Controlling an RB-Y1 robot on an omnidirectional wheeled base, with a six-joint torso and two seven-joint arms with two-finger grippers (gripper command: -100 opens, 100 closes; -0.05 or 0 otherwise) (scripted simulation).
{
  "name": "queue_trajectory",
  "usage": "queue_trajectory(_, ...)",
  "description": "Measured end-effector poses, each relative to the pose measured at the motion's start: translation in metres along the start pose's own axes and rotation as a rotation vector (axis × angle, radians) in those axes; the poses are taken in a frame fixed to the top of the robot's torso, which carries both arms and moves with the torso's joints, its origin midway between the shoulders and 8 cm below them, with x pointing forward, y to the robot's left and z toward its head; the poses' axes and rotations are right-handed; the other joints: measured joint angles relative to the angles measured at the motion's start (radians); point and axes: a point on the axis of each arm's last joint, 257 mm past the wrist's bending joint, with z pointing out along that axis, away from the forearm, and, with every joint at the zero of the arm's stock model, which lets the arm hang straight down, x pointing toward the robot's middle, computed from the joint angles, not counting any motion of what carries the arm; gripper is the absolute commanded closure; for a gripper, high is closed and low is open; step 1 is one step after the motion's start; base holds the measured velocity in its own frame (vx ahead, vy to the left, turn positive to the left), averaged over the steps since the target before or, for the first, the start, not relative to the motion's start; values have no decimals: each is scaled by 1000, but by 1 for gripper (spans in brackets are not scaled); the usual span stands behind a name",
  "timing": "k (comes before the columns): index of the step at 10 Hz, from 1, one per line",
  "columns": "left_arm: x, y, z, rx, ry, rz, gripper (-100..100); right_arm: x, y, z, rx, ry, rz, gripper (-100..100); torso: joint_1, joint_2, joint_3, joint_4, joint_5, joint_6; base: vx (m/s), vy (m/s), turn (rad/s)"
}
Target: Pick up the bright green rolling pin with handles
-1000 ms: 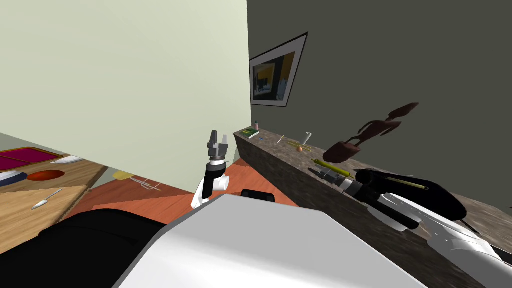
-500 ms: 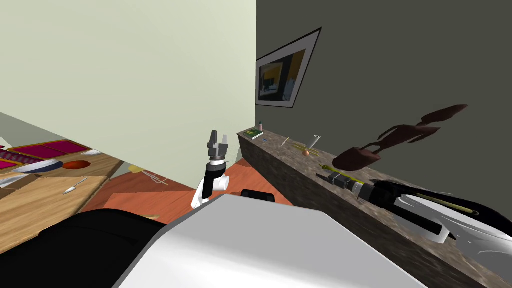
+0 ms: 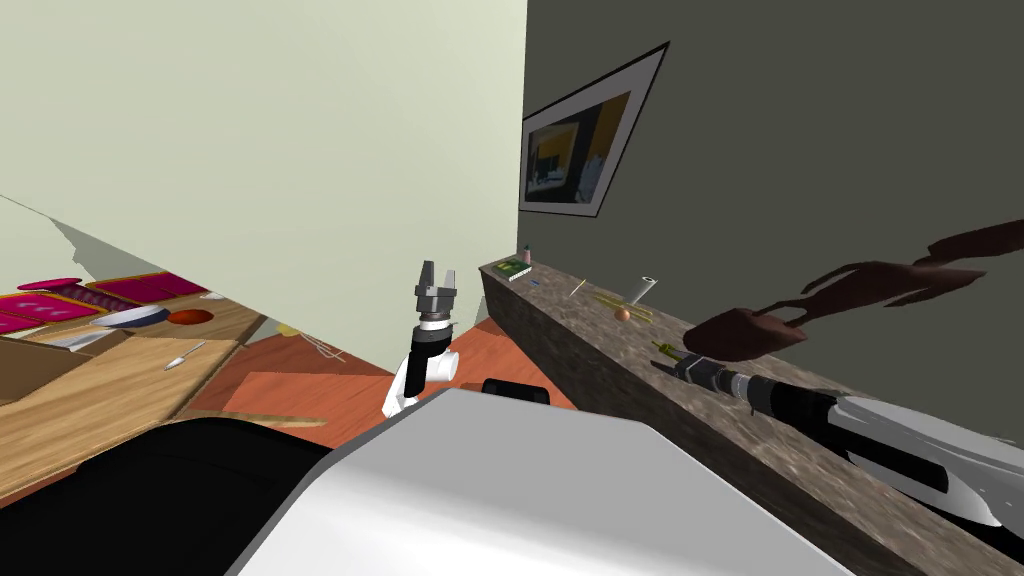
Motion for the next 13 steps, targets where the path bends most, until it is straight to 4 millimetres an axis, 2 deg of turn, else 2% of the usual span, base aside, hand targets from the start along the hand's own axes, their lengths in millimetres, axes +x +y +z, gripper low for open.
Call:
queue_trajectory(2,0,0,0,0,0,0,0,28,-16,-13,33,83,-33,-100,-1,0,0,0,0,0,74,-24,71)
queue_trajectory(5,0,0,0,0,0,0,0,55,-34,-30,65,179,-73,-100,0,2,1,0,0,1,61,-24,81)
queue_trajectory(7,0,0,0,0,0,0,0,87,-52,-51,90,283,-112,-100,0,0,0,0,0,0,94,-38,149)
queue_trajectory(8,0,0,0,0,0,0,0,110,-62,-65,103,349,-130,-100,-1,-1,-1,0,-1,0,78,-31,20)
queue_trajectory(10,0,0,0,0,0,0,0,129,-65,-82,109,422,-156,-100,0,2,1,0,0,1,63,-29,74)
queue_trajectory(12,0,0,0,0,0,0,0,160,-78,-106,122,529,-187,-100,-1,1,0,0,0,0,68,-34,78)
queue_trajectory(13,0,0,0,0,0,0,0,166,-74,-114,112,555,-197,-100,1,2,1,0,0,1,46,-13,36)
